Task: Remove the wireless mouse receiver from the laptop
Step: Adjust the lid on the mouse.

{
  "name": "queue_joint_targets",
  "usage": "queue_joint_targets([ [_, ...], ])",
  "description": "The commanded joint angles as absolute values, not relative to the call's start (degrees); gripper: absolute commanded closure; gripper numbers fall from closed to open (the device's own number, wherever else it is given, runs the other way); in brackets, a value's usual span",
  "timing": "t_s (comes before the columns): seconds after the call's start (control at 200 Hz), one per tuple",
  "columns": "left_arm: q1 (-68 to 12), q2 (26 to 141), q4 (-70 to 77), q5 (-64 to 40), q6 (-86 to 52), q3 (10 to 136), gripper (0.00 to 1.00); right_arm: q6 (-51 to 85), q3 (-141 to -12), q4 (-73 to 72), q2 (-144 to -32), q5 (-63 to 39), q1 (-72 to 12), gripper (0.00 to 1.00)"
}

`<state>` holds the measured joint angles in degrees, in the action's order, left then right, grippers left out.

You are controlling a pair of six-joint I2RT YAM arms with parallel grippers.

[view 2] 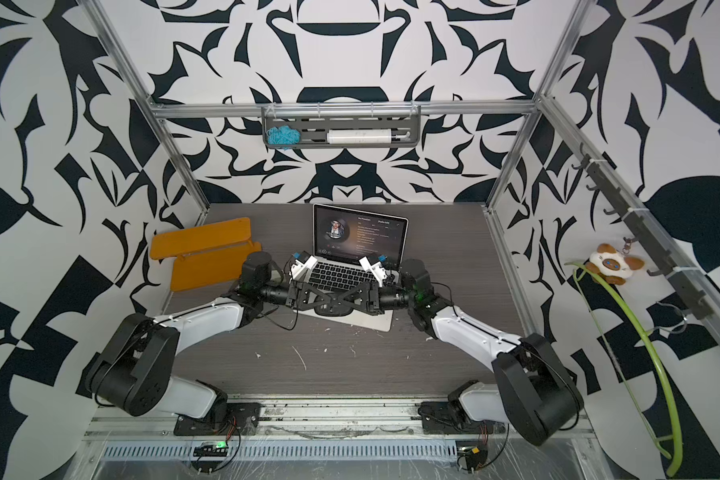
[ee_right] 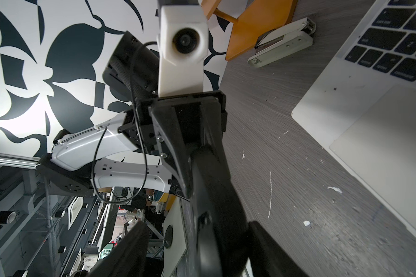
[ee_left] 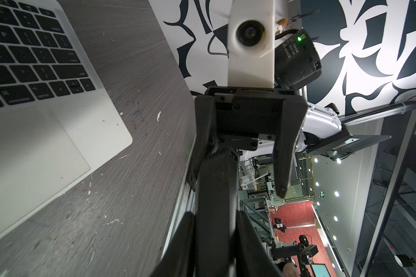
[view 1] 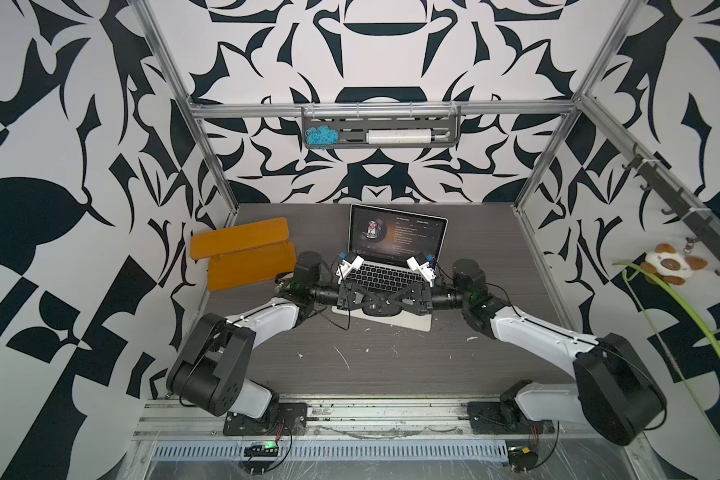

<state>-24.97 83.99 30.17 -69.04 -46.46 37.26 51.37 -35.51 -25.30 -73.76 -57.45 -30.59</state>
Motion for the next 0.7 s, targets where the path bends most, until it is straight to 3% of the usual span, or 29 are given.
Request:
queue_joint_targets([
  [0.0,-24.7,84.0,29.7,-70.6,-45.4,38.1,1.00,46.9,-36.4,-20.8,-71.7,-61.4,-30.7,0.33],
  [0.405,-24.8,84.3,29.9,-70.9,-45.7,38.0,1.00,44.7,-38.5,-19.3,-76.2,-62.8,-31.7,0.46],
  [0.585,-25.0,84.1,30.0,-71.1,-45.8,37.9,1.00,45.7,-38.8,-21.3,-78.2,-61.8,-32.1,0.62],
  [0.695,-25.0,84.2,30.1,-71.1,-45.7,37.9,1.00,46.9,-38.4,-23.2,-78.8,-61.5,-32.1,0.63],
])
